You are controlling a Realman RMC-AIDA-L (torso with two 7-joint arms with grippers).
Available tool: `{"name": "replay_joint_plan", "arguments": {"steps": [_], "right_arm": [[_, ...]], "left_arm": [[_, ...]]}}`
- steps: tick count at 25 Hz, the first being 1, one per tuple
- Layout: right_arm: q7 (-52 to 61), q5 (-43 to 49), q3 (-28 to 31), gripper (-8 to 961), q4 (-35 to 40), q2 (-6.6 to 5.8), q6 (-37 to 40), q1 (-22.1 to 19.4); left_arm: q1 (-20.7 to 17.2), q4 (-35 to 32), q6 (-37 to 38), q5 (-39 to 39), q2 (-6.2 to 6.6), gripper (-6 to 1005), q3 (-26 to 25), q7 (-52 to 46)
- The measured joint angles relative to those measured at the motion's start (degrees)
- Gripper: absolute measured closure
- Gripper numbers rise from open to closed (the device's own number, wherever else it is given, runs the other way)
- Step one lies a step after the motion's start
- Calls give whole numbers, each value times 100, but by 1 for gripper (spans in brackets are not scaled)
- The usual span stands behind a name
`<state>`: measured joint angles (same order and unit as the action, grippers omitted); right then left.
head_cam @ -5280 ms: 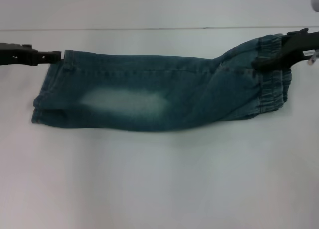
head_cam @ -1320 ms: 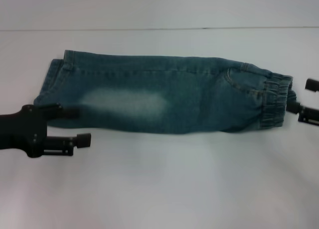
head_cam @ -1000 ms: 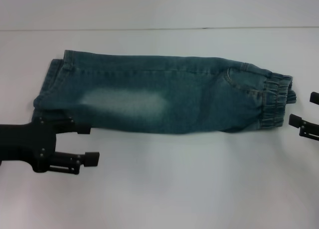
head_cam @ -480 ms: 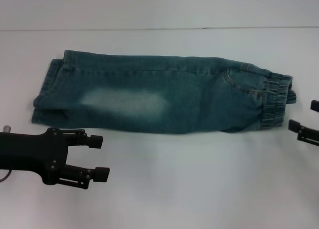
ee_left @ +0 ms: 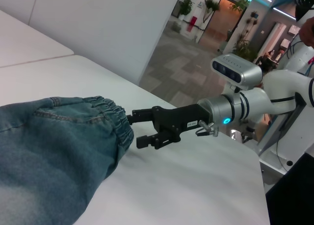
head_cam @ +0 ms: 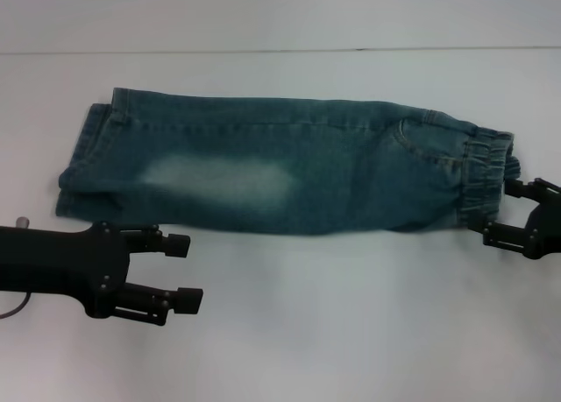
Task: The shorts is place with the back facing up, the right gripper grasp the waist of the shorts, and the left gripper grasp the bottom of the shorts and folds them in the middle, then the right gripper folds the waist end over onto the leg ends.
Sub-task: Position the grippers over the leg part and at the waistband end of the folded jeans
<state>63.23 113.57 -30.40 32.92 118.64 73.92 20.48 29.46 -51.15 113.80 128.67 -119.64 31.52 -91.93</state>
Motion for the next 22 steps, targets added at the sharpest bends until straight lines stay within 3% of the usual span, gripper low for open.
{"name": "replay_joint_plan", "arguments": {"steps": [5, 10, 16, 22], "right_arm": [[70, 89, -3, 54, -39, 0, -106, 85], [154, 167, -10, 223, -135, -65, -182, 134], [80, 269, 20, 282, -109, -85, -95, 73], [106, 384, -26, 422, -157, -129, -67, 130]], "left_arm": [[0, 0, -83, 0, -27, 77, 3, -1], [-2, 4, -104, 0, -41, 77, 3, 8], [0, 10, -127, 0, -49, 78, 7, 31], [43, 106, -207, -8, -69, 78, 85, 66]]}}
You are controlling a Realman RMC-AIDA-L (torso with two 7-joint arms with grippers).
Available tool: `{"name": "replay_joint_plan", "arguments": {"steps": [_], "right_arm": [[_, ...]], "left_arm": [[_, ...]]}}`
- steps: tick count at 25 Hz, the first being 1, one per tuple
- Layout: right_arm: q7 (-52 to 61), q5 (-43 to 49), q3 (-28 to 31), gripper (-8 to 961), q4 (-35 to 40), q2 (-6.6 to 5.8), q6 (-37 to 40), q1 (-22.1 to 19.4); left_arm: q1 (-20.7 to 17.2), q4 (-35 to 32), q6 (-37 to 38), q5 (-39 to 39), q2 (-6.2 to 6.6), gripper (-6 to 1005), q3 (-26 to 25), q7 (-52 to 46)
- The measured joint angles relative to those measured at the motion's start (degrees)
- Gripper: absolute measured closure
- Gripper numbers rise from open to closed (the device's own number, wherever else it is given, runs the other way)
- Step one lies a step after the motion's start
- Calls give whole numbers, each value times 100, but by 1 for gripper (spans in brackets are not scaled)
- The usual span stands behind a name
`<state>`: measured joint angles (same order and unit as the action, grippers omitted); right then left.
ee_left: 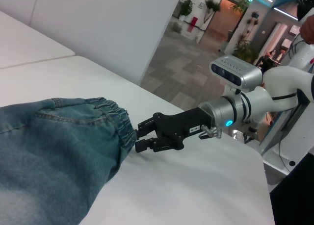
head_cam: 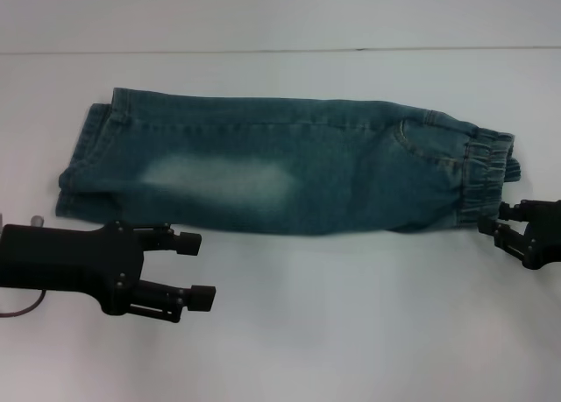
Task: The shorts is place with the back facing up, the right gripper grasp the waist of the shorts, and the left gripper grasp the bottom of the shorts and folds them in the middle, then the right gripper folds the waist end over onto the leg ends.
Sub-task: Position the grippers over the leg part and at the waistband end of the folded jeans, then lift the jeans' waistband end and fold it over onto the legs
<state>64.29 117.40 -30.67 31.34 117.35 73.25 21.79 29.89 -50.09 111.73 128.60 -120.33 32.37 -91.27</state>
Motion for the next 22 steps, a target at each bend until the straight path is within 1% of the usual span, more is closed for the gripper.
{"name": "replay_joint_plan", "arguments": {"steps": [4, 7, 11, 13, 15, 17, 19, 20, 21, 22], "right_arm": [[-34, 2, -8, 516, 2, -2, -30, 21], [-48, 3, -12, 766, 1, -2, -71, 40], [-85, 2, -13, 869, 28, -2, -77, 44], [-102, 2, -15, 921, 35, -2, -79, 45], [-111, 2, -16, 921, 42, 0, -71, 45], [-120, -4, -3, 922, 53, 7, -44, 45], [-110, -14, 12, 922, 96, 22, -4, 41], [-94, -16, 9, 922, 130, 32, 26, 37], [-76, -16, 7, 921, 179, 47, 61, 31], [-57, -16, 7, 921, 230, 62, 103, 24]], "left_arm": [[28, 89, -106, -42, -5, 78, 86, 57], [52, 128, -216, -42, -32, 78, 87, 72], [67, 132, -366, -47, -73, 78, 86, 90], [73, 137, -467, -61, -114, 78, 85, 95], [81, 141, -600, -96, -172, 78, 67, 99], [96, 144, -831, -227, -289, 78, 45, 121], [112, 269, -1064, -494, -366, 78, 116, 225], [133, 391, -1154, -631, -381, 78, 166, 294], [200, 732, -1300, -904, -375, 78, 229, 479], [233, 899, -1385, -1049, -369, 78, 226, 585]]}}
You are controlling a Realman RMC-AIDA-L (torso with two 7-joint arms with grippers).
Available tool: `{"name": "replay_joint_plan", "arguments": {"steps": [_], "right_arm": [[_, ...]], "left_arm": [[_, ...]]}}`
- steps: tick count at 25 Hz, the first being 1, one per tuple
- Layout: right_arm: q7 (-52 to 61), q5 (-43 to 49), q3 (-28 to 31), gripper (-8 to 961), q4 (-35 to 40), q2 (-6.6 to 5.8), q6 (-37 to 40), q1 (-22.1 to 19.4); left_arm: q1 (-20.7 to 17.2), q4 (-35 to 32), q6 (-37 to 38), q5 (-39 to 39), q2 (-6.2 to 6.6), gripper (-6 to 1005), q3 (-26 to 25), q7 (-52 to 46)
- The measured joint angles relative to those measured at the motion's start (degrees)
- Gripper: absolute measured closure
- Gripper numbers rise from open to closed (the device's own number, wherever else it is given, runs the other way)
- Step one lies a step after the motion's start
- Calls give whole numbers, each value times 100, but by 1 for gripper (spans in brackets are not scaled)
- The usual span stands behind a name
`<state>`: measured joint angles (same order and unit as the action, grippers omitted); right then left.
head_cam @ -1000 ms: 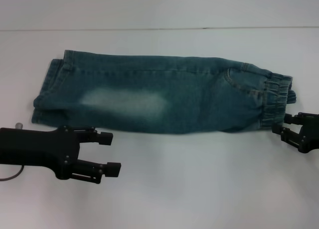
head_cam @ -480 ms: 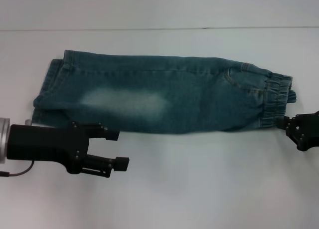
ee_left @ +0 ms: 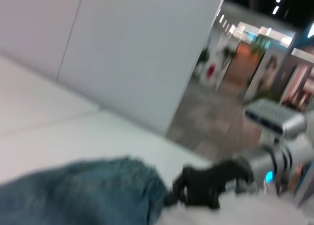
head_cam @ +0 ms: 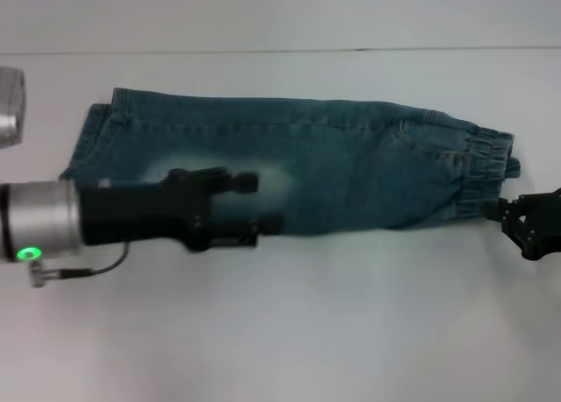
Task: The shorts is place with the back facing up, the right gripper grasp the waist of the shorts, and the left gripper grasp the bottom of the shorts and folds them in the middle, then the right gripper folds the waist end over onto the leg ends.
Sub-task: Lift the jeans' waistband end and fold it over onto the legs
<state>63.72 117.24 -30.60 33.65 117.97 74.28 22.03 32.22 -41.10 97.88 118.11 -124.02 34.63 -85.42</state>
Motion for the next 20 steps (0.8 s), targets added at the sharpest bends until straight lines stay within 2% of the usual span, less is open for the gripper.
{"name": "replay_joint_plan", "arguments": {"steps": [4, 5, 9, 14, 19, 20], "right_arm": [[160, 14, -7, 918, 336, 105, 152, -45], [227, 16, -23, 917, 460, 134, 195, -63], [413, 17, -42, 912, 711, 157, 336, -90], [547, -6, 2, 907, 904, 162, 552, -95], [869, -12, -13, 901, 1355, 206, 953, -159], [972, -14, -11, 900, 1469, 214, 1059, -173]], "left_arm": [[73, 569, -333, -458, -3, 107, -2, 373], [172, 1003, -708, -725, -23, 138, 60, 628], [355, 1604, -1366, -955, -31, 261, 80, 918], [735, 2648, -2293, -1212, -59, 475, 45, 1618], [1197, 3706, -3175, -1603, -61, 744, 7, 2329], [1248, 3852, -3272, -1704, -61, 764, 3, 2470]]}}
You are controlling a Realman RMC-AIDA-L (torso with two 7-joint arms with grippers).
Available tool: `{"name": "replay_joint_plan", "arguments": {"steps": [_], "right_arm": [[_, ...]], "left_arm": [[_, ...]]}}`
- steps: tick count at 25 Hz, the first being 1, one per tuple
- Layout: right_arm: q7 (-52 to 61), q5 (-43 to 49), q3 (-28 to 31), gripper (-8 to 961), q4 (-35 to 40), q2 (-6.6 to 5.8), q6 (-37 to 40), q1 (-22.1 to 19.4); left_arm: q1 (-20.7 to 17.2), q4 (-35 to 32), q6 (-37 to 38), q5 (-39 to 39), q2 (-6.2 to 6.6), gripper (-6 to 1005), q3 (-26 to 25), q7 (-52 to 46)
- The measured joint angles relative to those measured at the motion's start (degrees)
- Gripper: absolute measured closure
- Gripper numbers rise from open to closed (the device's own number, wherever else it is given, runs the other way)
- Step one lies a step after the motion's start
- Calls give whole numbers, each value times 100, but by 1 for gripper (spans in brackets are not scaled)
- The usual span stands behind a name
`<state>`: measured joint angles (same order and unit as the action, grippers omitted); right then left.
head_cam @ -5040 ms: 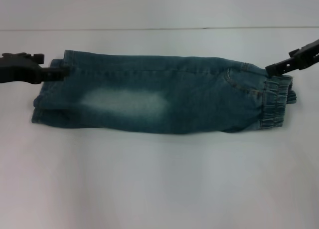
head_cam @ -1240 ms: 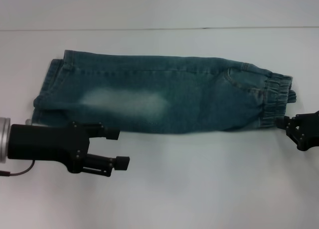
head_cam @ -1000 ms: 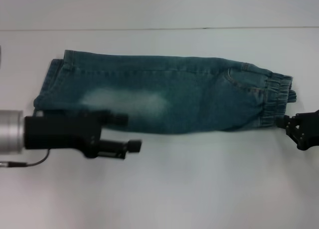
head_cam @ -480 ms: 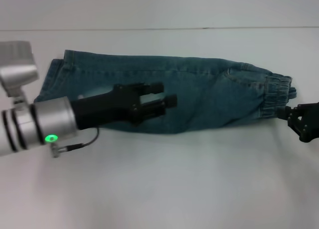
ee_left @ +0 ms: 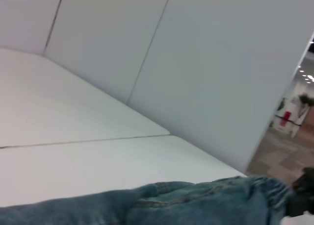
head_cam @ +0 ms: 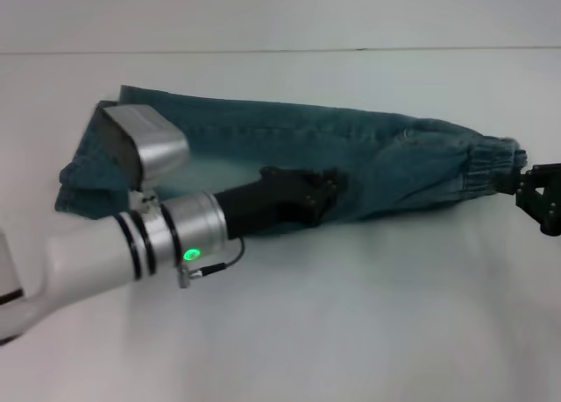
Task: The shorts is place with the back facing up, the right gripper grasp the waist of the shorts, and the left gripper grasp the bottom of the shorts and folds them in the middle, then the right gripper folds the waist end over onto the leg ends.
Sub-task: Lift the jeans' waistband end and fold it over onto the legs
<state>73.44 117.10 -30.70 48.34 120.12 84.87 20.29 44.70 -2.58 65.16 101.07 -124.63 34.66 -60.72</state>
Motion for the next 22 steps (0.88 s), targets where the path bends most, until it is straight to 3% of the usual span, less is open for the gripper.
{"name": "replay_joint_plan", "arguments": {"steps": [7, 14, 22], "right_arm": [[731, -126, -41, 893, 919, 45, 505, -150], [1166, -511, -57, 885, 1705, 5, 920, -266], [1205, -500, -96, 876, 1685, -50, 994, 209]], "left_arm": [[158, 313, -408, -247, 0, 903, -80, 293], [132, 207, -701, -252, 0, 998, -151, 298], [148, 415, -646, -254, 1, 998, -289, 496]]}}
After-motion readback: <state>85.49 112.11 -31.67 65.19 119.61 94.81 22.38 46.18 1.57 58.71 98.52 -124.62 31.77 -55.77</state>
